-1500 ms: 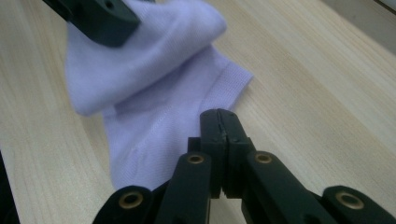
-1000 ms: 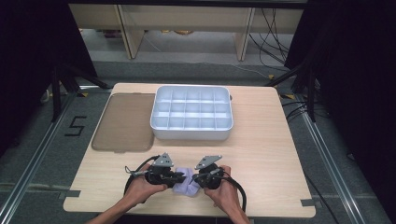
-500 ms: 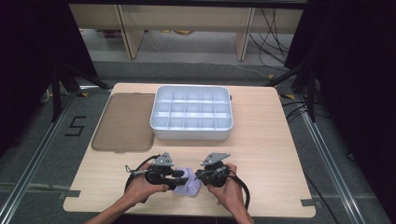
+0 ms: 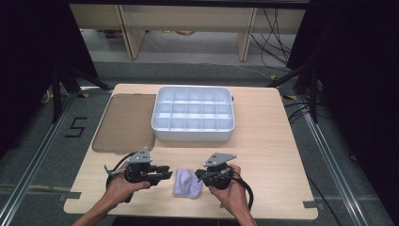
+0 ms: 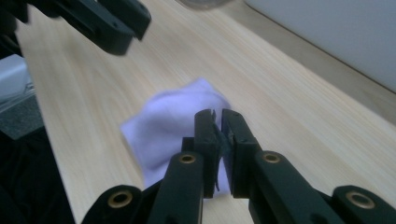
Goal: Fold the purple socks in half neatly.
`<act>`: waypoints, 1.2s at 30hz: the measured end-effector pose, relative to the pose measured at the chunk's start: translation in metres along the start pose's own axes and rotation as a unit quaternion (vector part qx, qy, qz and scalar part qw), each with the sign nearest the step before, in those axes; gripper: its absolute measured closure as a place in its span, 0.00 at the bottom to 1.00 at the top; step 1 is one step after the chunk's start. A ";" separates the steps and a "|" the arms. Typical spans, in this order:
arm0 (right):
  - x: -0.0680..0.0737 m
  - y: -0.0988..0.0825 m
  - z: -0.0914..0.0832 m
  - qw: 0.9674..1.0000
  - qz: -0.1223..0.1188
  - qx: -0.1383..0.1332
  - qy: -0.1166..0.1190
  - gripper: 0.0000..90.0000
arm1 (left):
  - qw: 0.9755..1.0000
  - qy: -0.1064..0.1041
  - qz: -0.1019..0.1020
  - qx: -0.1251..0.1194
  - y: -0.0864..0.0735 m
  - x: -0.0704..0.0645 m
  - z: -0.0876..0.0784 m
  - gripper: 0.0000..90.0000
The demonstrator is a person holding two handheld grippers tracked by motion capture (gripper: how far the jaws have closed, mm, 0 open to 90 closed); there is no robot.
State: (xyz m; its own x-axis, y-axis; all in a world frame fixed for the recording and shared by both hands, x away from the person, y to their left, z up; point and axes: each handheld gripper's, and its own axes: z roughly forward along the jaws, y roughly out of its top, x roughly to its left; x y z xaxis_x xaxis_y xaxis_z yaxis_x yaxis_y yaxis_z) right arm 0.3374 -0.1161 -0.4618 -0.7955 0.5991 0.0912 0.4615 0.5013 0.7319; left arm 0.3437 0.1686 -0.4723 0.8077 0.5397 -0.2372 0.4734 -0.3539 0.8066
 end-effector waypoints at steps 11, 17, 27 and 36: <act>0.030 0.035 0.032 0.998 -0.033 0.012 0.046 1.00 | 0.999 0.017 -0.007 0.027 -0.028 0.001 -0.020 0.65; 0.039 0.037 0.051 0.995 -0.056 0.055 0.053 1.00 | 0.999 0.025 -0.007 0.029 -0.031 0.004 -0.022 0.63; 0.011 0.003 0.027 0.997 -0.015 0.080 0.012 1.00 | 0.999 0.025 -0.006 0.019 -0.029 0.002 -0.021 0.66; 0.005 -0.008 0.025 0.996 0.000 0.091 0.003 1.00 | 0.999 0.007 0.041 0.011 -0.012 -0.009 -0.003 0.86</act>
State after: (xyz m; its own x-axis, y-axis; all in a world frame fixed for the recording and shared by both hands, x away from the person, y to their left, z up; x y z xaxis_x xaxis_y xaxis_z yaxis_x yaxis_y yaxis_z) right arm 0.3398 -0.1015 -0.4843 -0.7977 0.5954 0.0957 0.5247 0.6069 0.5969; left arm 0.3298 0.1708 -0.4786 0.8395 0.5182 -0.1635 0.4133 -0.4135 0.8113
